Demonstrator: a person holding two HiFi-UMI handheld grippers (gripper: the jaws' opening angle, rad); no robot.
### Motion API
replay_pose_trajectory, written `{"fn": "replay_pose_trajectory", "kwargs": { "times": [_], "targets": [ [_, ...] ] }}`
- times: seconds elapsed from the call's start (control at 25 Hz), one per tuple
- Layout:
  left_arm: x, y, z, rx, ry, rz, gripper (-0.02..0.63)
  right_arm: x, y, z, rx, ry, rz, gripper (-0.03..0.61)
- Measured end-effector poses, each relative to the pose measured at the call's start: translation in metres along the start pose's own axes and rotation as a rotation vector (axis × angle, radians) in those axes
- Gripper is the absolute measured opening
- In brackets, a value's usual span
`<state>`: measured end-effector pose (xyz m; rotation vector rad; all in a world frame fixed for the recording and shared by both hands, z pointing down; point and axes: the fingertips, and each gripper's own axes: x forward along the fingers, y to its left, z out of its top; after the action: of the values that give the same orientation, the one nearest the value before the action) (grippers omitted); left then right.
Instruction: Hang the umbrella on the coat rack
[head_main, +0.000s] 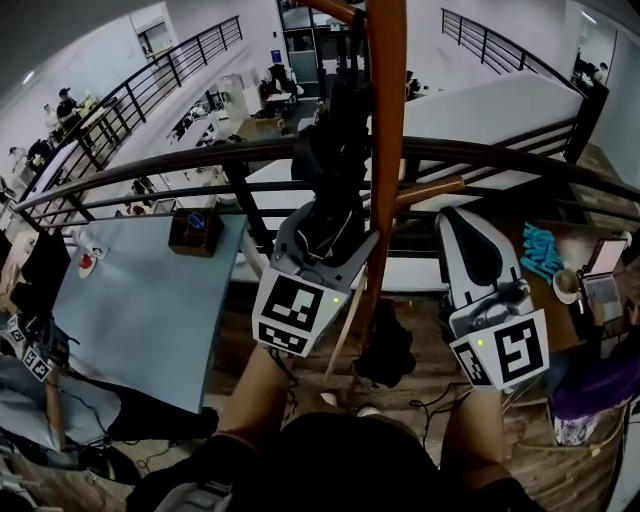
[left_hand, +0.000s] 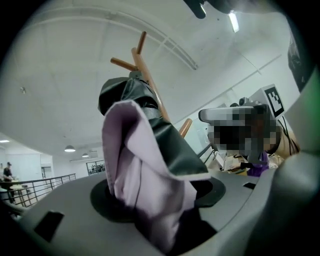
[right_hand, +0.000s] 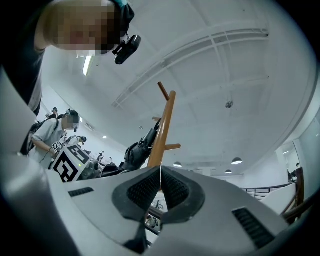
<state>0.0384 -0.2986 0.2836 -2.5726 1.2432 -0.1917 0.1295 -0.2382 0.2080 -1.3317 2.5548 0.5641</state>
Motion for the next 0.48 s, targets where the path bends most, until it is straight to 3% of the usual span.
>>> {"fn": "replay_pose_trajectory", "kwargs": {
  "times": [0.28,0.48],
  "targets": [
    [0.005,-0.014,0.0,-0.017,-0.01,0.036,0.304,-0.012,0.002,-0.021,0.024,0.023,0.038,0.031],
    [0.004,-0.016,0.002,0.015,-0.014,0.059,0.329,-0.014,0.006,-0.027,0.045,0.024,0.052,0.029]
  ]
}}
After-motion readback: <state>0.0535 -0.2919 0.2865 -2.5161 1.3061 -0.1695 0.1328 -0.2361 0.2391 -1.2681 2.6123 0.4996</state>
